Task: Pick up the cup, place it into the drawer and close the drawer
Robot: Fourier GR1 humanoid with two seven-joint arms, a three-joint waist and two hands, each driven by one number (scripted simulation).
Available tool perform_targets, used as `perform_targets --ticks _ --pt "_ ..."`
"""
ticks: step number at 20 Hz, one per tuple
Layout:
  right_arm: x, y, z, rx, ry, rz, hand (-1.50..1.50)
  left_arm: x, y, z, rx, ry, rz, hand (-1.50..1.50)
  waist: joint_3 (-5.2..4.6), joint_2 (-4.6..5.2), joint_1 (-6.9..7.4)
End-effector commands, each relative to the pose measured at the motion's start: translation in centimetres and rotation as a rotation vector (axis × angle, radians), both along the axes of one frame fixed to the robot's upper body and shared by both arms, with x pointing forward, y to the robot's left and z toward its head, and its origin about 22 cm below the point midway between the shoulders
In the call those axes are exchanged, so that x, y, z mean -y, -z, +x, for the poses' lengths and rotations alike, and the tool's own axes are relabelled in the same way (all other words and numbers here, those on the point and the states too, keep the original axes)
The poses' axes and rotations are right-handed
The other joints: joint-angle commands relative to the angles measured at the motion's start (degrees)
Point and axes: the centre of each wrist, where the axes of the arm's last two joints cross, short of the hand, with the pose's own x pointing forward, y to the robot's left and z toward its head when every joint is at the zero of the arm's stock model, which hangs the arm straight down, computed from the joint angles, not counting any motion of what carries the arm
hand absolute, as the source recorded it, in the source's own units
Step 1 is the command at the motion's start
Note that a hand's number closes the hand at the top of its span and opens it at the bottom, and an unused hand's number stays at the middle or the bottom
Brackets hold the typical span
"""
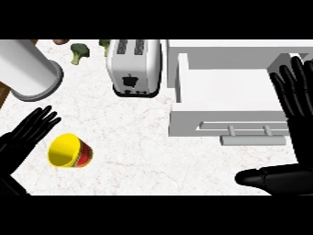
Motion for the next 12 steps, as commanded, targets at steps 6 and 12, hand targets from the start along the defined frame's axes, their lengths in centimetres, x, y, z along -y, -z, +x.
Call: perform_targets --ticks 6,12 --pt "-1.1 0.5 0.1 0.005 0.003 0.005 -1.5 -0.9 4.3 -0.4 -0.047 0.011 0.014 -1.5 0.0 -0.02 0.11" --pt "-0.2 -0.9 -0.3 0.001 -0.002 -0.003 -1.5 -0.9 5.6 1.7 -0.035 0.01 0.025 -1.5 -0.04 0.04 -0.18"
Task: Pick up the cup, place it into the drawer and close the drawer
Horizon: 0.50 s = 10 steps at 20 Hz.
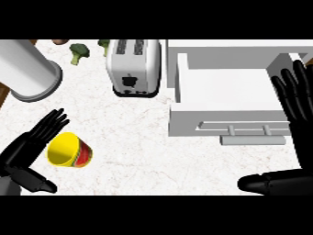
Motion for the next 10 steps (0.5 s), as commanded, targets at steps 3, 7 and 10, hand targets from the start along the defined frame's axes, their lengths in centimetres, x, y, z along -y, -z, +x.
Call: perform_targets --ticks 3,7,10 --pt "-0.2 0.2 -1.3 0.01 -0.002 -0.006 -1.5 0.3 2.4 0.6 0.022 0.05 -0.066 -1.5 -0.02 0.01 -0.17" --pt "-0.3 -0.3 0.3 -0.005 -0.015 -0.018 -1.5 -0.2 3.3 0.8 0.039 0.025 -0.074 -1.5 -0.04 0.07 -0.12" --pt "0.5 -0.1 1.0 0.005 -0.018 -0.006 -1.5 -0.6 5.0 -0.5 0.029 0.001 -0.062 -1.5 -0.09 0.23 -0.28"
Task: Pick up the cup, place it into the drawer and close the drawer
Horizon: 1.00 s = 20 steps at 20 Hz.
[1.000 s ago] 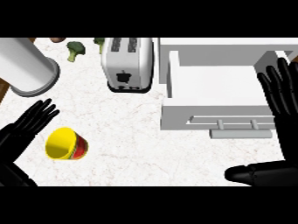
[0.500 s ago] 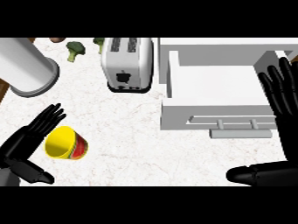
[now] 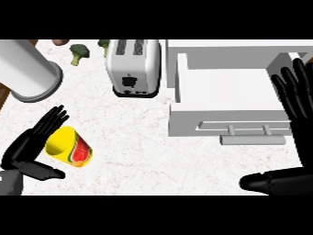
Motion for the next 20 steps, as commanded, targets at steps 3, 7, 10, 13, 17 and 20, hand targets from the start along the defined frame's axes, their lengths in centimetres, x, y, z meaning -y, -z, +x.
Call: perform_targets --ticks 3,7,10,13,17,20 --pt "-0.6 0.4 0.4 -0.009 -0.007 0.005 -1.5 -0.1 3.2 -0.9 -0.022 0.078 -0.096 -1.5 -0.41 0.46 -0.61" --pt "-0.5 -0.7 -1.1 0.011 -0.031 0.007 -1.5 0.1 2.9 -0.2 -0.008 0.082 -0.095 -1.5 -0.38 0.23 -0.67" --pt "0.0 -1.1 -0.5 0.012 -0.016 0.018 -1.5 0.1 3.6 -1.0 -0.022 0.09 -0.102 -1.5 -0.37 0.24 -0.41" --pt "0.5 -0.7 -0.2 0.013 -0.021 0.003 -1.5 -0.2 3.0 0.1 -0.001 0.112 -0.106 -1.5 -0.38 0.33 -0.63" --pt "-0.6 0.0 -1.0 0.003 -0.023 0.008 -1.5 0.8 4.2 -0.5 -0.016 0.124 -0.123 -1.5 -0.4 0.33 -0.83" --pt "0.2 -0.3 -0.3 0.014 -0.03 0.003 -1.5 1.6 5.1 -0.8 -0.021 0.107 -0.164 -1.5 -0.45 0.53 -1.01"
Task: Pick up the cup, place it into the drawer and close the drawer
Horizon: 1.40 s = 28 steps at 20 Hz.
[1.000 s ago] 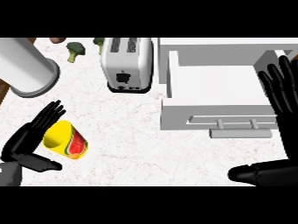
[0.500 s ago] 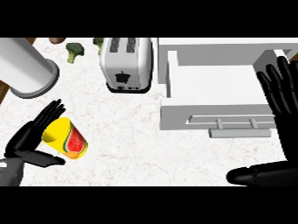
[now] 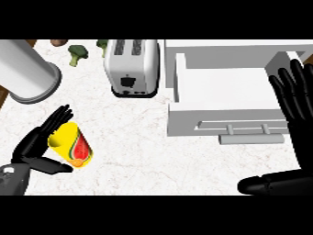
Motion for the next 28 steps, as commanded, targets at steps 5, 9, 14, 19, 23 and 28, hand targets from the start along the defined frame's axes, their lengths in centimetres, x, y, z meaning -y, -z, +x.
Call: perform_targets --ticks 5,9,14,19,23,28 --pt "1.7 1.0 -0.7 -0.004 -0.01 -0.005 -1.5 1.6 2.6 -0.8 -0.062 0.101 -0.197 -1.5 -0.53 0.51 -0.83" --pt "0.4 -0.6 0.1 -0.009 0.007 -0.006 -1.5 2.7 3.2 -0.9 -0.074 0.135 -0.247 -1.5 -0.58 0.43 -0.03" --pt "0.0 -0.4 0.2 -0.014 -0.011 -0.009 -1.5 4.4 3.1 0.0 -0.116 0.221 -0.326 -1.5 -0.59 0.51 -0.12" --pt "0.4 0.3 0.3 -0.01 -0.009 -0.002 -1.5 4.4 3.3 -0.2 -0.127 0.248 -0.402 1.5 -0.62 0.6 -0.26" --pt "0.7 0.2 -0.2 -0.018 -0.011 -0.018 -1.5 5.1 3.4 -0.4 -0.066 0.251 -0.438 1.5 -0.65 0.48 -0.44" --pt "0.5 0.0 -0.9 0.003 0.002 0.001 -1.5 5.4 2.8 0.4 0.026 0.189 -0.407 1.5 -0.58 0.35 -0.48"
